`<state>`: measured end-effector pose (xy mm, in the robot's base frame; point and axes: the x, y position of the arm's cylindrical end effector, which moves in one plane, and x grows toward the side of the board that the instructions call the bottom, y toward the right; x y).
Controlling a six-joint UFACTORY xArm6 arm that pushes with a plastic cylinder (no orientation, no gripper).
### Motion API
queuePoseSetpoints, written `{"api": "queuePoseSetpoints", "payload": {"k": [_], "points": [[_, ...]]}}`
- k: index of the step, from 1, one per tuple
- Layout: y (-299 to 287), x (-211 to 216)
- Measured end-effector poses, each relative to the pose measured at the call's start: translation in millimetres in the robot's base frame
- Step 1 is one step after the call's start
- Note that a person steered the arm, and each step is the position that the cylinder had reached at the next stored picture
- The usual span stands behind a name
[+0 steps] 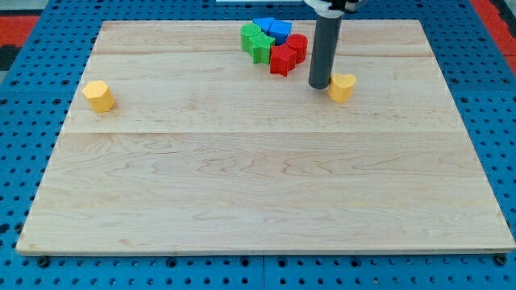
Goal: Point your arm towards the yellow hexagon
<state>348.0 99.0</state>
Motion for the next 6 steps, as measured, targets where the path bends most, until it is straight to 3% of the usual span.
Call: {"api": "queuePoseSetpoints", "payload": {"k": [4,6], "points": [[66,10],[12,4]]}}
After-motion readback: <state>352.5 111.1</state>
